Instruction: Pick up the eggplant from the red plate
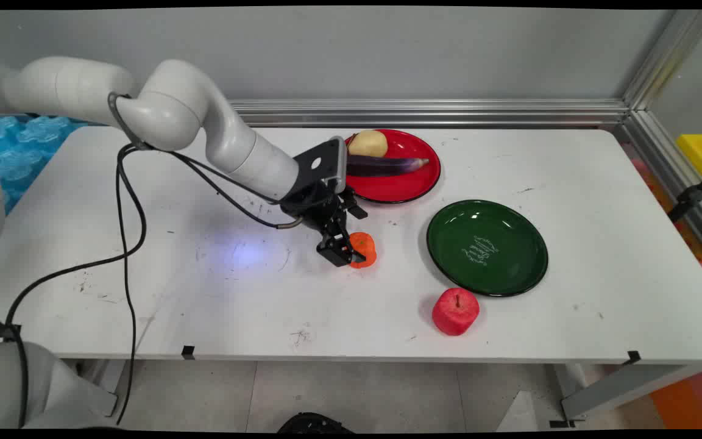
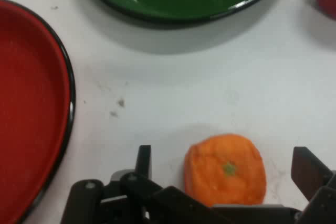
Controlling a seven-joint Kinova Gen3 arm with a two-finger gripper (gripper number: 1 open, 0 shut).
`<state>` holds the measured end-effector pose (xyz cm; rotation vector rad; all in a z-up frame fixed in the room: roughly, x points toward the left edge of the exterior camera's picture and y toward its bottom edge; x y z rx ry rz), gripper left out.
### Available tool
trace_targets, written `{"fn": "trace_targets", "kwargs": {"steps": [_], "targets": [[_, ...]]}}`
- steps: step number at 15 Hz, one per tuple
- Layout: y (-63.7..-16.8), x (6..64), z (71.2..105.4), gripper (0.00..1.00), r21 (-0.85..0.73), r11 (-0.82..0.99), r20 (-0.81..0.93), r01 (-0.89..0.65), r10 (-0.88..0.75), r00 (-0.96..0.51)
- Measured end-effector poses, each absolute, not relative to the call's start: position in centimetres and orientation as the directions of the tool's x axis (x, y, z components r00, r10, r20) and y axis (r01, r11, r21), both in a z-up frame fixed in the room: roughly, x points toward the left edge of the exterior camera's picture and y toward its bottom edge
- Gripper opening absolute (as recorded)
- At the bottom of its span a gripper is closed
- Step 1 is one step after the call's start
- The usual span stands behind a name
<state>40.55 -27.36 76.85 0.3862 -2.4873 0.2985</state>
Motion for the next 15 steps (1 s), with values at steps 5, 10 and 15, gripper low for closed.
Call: {"fn": "trace_targets", "kwargs": {"steps": [5, 10, 15], "targets": [[-29.5, 40.4, 80.4, 1.0, -0.145, 0.917, 0.611, -0.371, -0.212, -0.762], [-30.3, 40.2, 83.5, 1.0, -0.209, 0.893, 0.605, -0.398, -0.201, -0.77], [-31.8, 39.6, 84.7, 1.0, -0.276, 0.876, 0.586, -0.395, -0.172, -0.792]]}}
